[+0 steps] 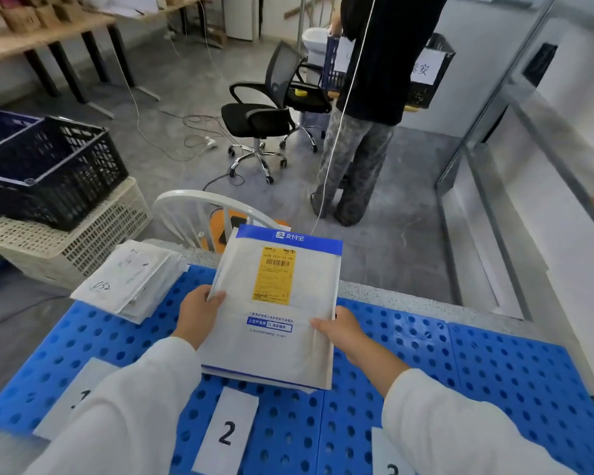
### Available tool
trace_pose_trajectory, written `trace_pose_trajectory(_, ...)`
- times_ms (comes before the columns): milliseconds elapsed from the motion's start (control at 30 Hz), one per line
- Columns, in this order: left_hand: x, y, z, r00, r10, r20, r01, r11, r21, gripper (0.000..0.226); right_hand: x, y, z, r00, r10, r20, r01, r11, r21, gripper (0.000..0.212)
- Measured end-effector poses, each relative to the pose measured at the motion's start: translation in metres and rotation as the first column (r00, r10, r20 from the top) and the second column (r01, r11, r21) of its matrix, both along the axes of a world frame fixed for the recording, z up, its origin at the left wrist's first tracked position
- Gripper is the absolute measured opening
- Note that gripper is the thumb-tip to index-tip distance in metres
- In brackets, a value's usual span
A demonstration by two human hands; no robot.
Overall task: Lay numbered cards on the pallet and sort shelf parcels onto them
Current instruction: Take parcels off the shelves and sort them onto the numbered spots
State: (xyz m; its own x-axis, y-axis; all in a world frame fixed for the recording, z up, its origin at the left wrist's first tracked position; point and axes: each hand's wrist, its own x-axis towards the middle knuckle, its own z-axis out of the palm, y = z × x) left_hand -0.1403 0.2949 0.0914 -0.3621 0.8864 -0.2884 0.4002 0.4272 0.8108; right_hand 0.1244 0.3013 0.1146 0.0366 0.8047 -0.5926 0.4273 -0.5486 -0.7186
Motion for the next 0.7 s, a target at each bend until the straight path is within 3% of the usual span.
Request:
trace_pose_trajectory(167, 0.0, 0.01, -0.015, 0.999, 0.014, -0.029, -0.014, 1.0, -0.005, 0.012, -0.001, 0.005, -0.009, 0.999, -0.006, 0.045, 0.006, 1.0, -0.001, 0.045)
trace_pose_trajectory(333, 0.007, 0.014, -0.033, 0.999, 0.037, 0.01, -0.036, 0.997, -0.068, 0.02, 0.004, 0.005, -0.011, 0.997, 0.043, 0.07, -0.043, 0.999, 0.0, 0.049)
trace_pose_trajectory(433, 0.012, 0.016, -0.033, 0.998, 0.006, -0.059, -0.01, 0.997, -0.072, 0.028, 0.004, 0.007, -0.01, 0.993, 0.073, 0.092, -0.075, 0.997, 0.016, 0.053)
trace_pose_trajectory(567, 0.025, 0.018, -0.018, 0.954, -0.107, -0.28, 0.128, 0.99, 0.058, 0.044, 0.011, 0.012, -0.002, 0.97, 0.179, 0.164, -0.195, 0.977, 0.084, 0.051)
trace_pose_trajectory(700, 0.06, 0.022, 0.008, 0.904, -0.291, -0.314, 0.346, 0.928, 0.136, 0.042, 0.034, 0.017, 0.015, 0.925, 0.206, 0.318, -0.272, 0.945, 0.179, 0.055)
